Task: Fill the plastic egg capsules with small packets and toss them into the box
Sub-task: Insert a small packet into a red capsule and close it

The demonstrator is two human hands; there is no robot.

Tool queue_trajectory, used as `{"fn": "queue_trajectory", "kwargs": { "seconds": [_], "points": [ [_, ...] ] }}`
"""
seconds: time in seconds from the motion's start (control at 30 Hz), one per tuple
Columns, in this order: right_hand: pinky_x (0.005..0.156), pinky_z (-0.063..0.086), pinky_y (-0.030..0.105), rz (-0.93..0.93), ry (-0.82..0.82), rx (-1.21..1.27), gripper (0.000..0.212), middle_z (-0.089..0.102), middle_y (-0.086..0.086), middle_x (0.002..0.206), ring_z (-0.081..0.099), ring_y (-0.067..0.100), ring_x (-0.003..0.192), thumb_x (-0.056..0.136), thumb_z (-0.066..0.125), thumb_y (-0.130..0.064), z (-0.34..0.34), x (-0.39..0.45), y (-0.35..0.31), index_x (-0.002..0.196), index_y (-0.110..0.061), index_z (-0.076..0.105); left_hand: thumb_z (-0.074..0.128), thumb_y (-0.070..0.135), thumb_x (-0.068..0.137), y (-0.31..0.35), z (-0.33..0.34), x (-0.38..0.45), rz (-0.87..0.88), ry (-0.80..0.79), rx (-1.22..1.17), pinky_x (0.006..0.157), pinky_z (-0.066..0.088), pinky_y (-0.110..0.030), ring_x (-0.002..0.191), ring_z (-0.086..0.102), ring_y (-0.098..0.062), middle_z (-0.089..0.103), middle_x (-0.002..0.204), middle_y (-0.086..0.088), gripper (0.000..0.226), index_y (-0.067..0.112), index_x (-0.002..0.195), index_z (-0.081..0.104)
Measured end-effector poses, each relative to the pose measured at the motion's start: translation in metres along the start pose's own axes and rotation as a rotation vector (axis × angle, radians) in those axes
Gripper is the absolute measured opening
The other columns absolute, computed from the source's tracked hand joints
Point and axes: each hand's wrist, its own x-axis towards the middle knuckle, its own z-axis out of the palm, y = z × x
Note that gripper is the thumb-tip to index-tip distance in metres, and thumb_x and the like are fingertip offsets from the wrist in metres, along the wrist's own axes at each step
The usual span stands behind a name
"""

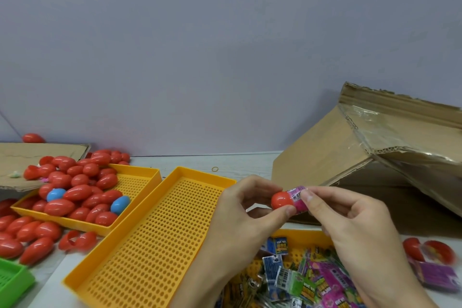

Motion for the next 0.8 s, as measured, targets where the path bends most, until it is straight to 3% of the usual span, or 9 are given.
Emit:
{"fn": "queue_trajectory", "kwargs": {
  "seconds": [0.17,0.3,0.47,0.6,0.67,0.8],
  "points": [
    [0.071,0.048,0.023,-0.006,-0.016,0.007,0.017,0.076,-0.011,0.076,0.068,-0.004,0.074,0.076,0.072,-0.029,0.0004,0.0000,-0.0017,0.080,-0.046,0.076,0.083,0.019,0.078,-0.0003,-0.0017,0.0006,-0.013,-0.024,0.001,0.080,0.059,-0.030,0.092,0.071,-0.013,0.075,0.094,0.002,0.019,0.020,0.094,0.072],
    [0.076,0.051,0.028,0.007,-0.028,-0.006,0.018,0.076,-0.012,0.080,0.069,-0.002,0.081,0.078,0.073,-0.027,-0.0002,0.0001,-0.0008,0.079,-0.044,0.076,0.083,0.024,0.078,0.0000,-0.0036,0.0006,-0.029,-0.054,0.008,0.083,0.058,-0.032,0.091,0.071,-0.012,0.075,0.094,0.003,0.019,0.021,0.093,0.071],
    [0.061,0.044,0.015,0.041,-0.039,0.035,0.009,0.064,-0.015,0.053,0.061,-0.008,0.056,0.080,0.071,-0.024,-0.0013,0.0018,0.0008,0.075,-0.027,0.078,0.084,0.025,0.077,0.0000,-0.0036,0.0006,-0.032,-0.041,0.012,0.079,0.057,-0.027,0.089,0.070,-0.011,0.074,0.092,0.004,0.020,0.024,0.092,0.071],
    [0.051,0.047,0.008,0.031,-0.068,0.022,0.009,0.072,-0.015,0.066,0.064,-0.009,0.065,0.077,0.071,-0.027,-0.0026,0.0029,0.0026,0.082,-0.029,0.077,0.085,0.027,0.073,-0.0001,-0.0026,0.0001,-0.050,-0.014,-0.007,0.076,0.056,-0.023,0.089,0.071,-0.011,0.075,0.092,0.003,0.029,0.028,0.098,0.070],
    [0.057,0.049,0.012,0.019,-0.075,-0.015,0.009,0.075,-0.016,0.080,0.067,-0.008,0.078,0.078,0.071,-0.027,-0.0021,0.0034,0.0037,0.082,-0.033,0.077,0.085,0.029,0.072,-0.0001,-0.0021,0.0001,-0.056,-0.004,-0.019,0.075,0.056,-0.022,0.090,0.071,-0.011,0.075,0.093,0.003,0.032,0.028,0.101,0.071],
    [0.078,0.052,0.028,-0.024,-0.083,-0.074,0.015,0.076,-0.016,0.088,0.069,-0.003,0.088,0.080,0.072,-0.028,-0.0001,0.0028,0.0044,0.084,-0.040,0.078,0.083,0.028,0.074,0.0010,-0.0019,0.0008,-0.033,-0.010,0.024,0.079,0.058,-0.026,0.089,0.070,-0.008,0.075,0.092,0.008,0.023,0.025,0.096,0.075]
  ]
}}
